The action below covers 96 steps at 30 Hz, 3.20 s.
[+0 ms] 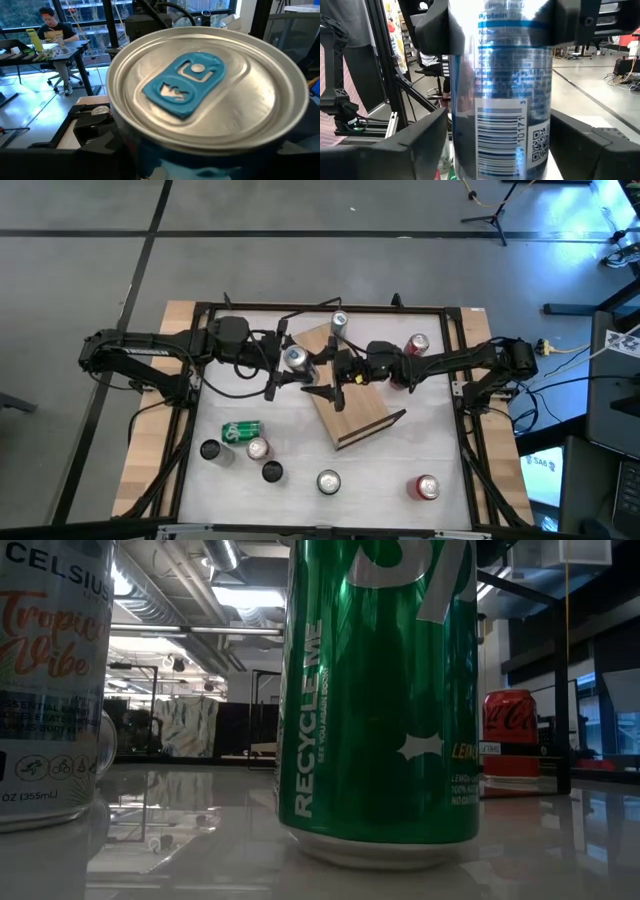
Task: Place canned beverage on shelf
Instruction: Put the blue soda can on the shelf aligned with the other blue soda can
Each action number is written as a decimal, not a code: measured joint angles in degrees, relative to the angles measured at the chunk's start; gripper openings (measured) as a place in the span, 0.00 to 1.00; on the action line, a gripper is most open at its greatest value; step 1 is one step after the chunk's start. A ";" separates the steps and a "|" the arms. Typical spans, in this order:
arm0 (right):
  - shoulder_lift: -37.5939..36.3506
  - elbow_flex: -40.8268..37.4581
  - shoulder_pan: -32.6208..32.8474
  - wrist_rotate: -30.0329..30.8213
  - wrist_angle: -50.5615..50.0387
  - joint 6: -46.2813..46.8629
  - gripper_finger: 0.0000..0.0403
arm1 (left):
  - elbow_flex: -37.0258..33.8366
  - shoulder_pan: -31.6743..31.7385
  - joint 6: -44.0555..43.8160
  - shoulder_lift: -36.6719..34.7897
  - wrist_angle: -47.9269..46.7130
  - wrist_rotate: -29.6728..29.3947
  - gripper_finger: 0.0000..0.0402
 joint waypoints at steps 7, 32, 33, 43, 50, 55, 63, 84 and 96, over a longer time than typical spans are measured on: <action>-3.11 0.00 -0.06 0.03 -10.08 1.06 0.93 | 0.00 0.00 -0.32 0.02 -1.92 -2.95 0.56; -27.86 0.00 -0.37 1.68 -43.98 -5.92 0.95 | 0.00 9.87 -4.97 16.40 -3.90 -13.20 0.56; -28.06 0.00 -0.37 1.70 -44.52 -6.12 0.95 | 0.00 10.29 -4.98 17.19 -3.54 -13.50 0.56; -28.41 0.00 -0.37 3.93 -49.46 -7.16 0.95 | 0.00 13.63 -5.86 23.64 -0.05 -14.59 0.55; -28.41 -0.05 -0.37 3.94 -49.63 -7.46 0.95 | -4.73 14.87 -4.84 22.88 7.90 -13.03 0.53; -28.41 -0.05 -0.37 3.94 -49.20 -7.46 0.95 | -11.85 16.40 -7.12 22.91 17.67 -10.50 0.53; -28.39 -0.07 -0.37 4.05 -48.92 -7.54 0.95 | -18.06 18.64 -7.32 22.91 30.20 -9.79 0.54; -28.37 -0.07 -0.37 4.05 -49.17 -7.61 0.95 | -18.49 18.66 -3.25 23.30 29.16 -13.45 0.55; -28.37 -0.07 -0.37 4.05 -49.15 -7.63 0.95 | -18.49 14.58 -3.24 23.30 31.60 -21.17 0.55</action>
